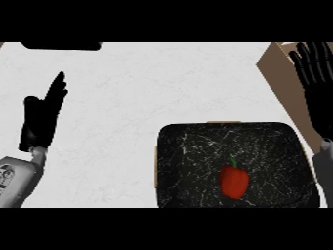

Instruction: Pick the bell pepper from the tray and place it in the cardboard box

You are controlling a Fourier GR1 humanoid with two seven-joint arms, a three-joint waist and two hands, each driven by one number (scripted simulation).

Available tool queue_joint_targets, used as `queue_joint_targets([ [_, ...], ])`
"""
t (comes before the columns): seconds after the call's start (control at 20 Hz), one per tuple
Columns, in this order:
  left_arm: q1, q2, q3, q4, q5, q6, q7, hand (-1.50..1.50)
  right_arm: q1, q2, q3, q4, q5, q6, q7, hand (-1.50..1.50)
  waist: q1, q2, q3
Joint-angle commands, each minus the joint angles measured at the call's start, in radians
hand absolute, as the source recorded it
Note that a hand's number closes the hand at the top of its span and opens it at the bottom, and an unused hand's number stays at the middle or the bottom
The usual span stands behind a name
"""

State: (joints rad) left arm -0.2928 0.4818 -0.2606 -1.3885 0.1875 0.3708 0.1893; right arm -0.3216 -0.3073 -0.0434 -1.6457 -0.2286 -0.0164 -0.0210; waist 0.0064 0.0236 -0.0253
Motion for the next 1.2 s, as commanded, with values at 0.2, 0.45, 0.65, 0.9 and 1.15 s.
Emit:
queue_joint_targets([
  [0.2,0.112,0.008,0.150,-0.063,0.182,-0.112,-0.074,0.00,0.231,0.006,0.034,-0.238,0.141,-0.211,0.284,-1.50,-0.023,-0.038,0.021],
  [0.45,0.205,-0.004,0.167,-0.132,0.270,-0.163,-0.047,0.00,0.405,0.035,-0.075,-0.319,0.394,-0.451,0.049,-1.50,-0.038,-0.047,0.024],
  [0.65,0.246,0.010,0.187,-0.166,0.288,-0.195,-0.051,0.00,0.594,0.050,0.112,-0.589,0.574,-0.441,0.020,-1.50,-0.031,-0.038,0.023],
  [0.9,0.296,0.030,0.188,-0.224,0.292,-0.219,-0.043,0.00,0.733,-0.095,0.207,-0.672,0.772,-0.280,0.259,-1.50,-0.009,-0.034,0.019],
  [1.15,0.222,0.038,0.218,-0.205,0.315,-0.217,-0.013,0.00,0.786,-0.213,0.228,-0.701,0.955,-0.097,0.522,-1.50,-0.011,-0.019,0.015],
])
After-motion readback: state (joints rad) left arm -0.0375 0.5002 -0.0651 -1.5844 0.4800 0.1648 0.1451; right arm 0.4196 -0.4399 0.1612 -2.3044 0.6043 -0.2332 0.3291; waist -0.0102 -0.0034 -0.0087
